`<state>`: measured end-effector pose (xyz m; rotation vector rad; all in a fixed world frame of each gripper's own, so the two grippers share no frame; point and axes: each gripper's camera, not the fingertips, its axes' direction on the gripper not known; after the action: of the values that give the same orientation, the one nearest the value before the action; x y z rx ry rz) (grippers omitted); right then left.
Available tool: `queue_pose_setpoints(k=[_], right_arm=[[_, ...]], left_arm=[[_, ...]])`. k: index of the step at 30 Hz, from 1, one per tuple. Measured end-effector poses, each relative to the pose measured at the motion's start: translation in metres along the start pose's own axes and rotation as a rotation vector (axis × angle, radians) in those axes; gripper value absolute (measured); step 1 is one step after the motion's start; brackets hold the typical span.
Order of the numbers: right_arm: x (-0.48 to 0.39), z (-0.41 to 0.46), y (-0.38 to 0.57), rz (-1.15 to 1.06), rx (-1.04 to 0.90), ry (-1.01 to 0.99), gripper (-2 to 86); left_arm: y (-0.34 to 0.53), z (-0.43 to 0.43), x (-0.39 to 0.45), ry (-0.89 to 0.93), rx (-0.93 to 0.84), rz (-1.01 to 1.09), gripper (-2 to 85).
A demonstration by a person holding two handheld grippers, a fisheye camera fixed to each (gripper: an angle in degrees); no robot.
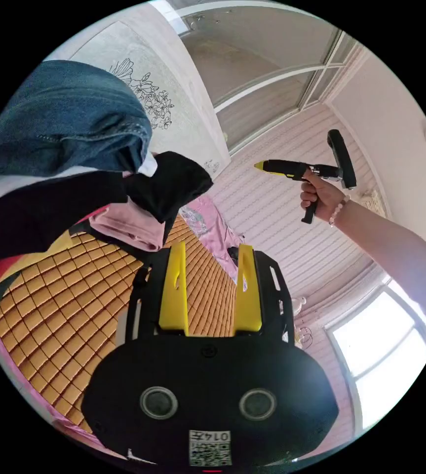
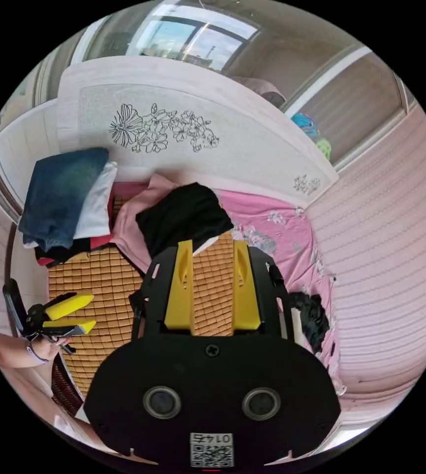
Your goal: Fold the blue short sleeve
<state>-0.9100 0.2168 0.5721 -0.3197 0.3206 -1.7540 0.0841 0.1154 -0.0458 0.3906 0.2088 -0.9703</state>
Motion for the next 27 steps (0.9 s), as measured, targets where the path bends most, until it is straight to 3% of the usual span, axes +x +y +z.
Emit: queue_pose_setpoints(k=[1, 7, 9, 12, 15, 18, 24, 27], right_arm=[[0.001, 0.008, 0.028, 0.020, -0.028, -0.027, 11.8], [-0.054, 0.028, 0.401, 0.354, -0.359, -0.376, 9.7], [-0.102, -0.009, 0.548, 0.588, -0.496, -0.453, 8.8], [-0.171, -0.084, 0.694, 0.911, -0.521, -0.461, 7.6], [-0.239, -0.154, 0.784, 1.096, -0.516, -0.308, 7.4], [-0.281, -0.200, 0.823, 1.119, -0.462, -0.103, 8.8], [-0.265, -0.262, 0.860, 1.175, -0.242, 0.210, 9.7], [-0.240, -0.281, 0.884, 1.191, -0.109, 0.246, 9.9]], left_arm=[[0.027, -0.006, 0.001, -0.004, -0.045, 0.012, 14.0], [0.135, -0.052, 0.032, -0.003, -0.236, 0.089, 13.2], [0.154, -0.068, 0.047, -0.001, -0.265, 0.110, 12.8], [0.176, -0.087, 0.078, 0.020, -0.270, 0.147, 12.6], [0.189, -0.085, 0.123, 0.083, -0.284, 0.237, 12.6], [0.206, -0.068, 0.179, 0.180, -0.306, 0.339, 12.6], [0.256, -0.026, 0.318, 0.365, -0.428, 0.601, 13.0], [0.299, -0.002, 0.392, 0.443, -0.538, 0.773, 13.9]])
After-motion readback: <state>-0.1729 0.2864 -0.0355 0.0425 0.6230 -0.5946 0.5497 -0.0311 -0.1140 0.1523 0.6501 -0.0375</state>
